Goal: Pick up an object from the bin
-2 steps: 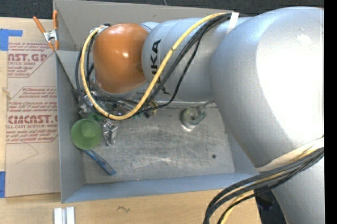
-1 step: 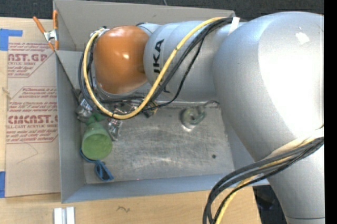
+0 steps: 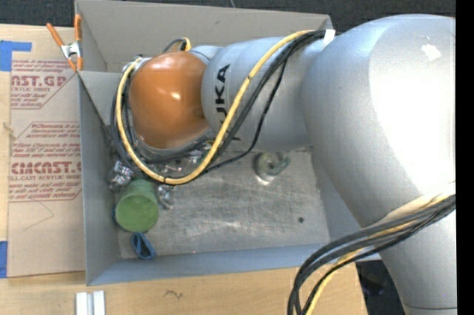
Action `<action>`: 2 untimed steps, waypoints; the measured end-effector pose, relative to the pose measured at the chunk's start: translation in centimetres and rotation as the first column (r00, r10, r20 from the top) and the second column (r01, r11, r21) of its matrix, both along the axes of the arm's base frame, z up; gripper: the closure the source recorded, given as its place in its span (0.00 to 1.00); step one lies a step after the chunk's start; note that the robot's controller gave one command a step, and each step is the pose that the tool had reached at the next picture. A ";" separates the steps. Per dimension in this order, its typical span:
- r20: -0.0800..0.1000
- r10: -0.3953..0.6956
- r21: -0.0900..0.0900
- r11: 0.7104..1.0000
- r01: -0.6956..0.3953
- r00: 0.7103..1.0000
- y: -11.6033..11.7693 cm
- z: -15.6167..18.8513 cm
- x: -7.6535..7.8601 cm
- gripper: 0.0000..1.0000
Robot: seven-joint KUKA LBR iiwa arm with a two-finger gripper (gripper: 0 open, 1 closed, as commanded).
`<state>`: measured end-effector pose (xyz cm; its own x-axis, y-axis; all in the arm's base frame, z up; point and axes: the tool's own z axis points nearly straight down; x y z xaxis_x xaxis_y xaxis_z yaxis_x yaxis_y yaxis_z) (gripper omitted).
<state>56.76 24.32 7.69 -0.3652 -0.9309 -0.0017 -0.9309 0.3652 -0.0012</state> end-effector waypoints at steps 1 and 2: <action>0.012 0.294 -0.001 0.956 -0.294 0.956 0.3 -0.4 -3.0 0.00; 0.013 0.293 0.001 0.956 -0.293 0.956 0.3 -0.3 -3.0 1.00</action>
Offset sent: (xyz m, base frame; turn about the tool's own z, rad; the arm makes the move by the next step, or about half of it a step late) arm -0.0342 0.0029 -0.0069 -0.3012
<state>53.80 24.66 7.42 -0.0768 -0.9970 -0.0069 -0.9970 0.0769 -0.0128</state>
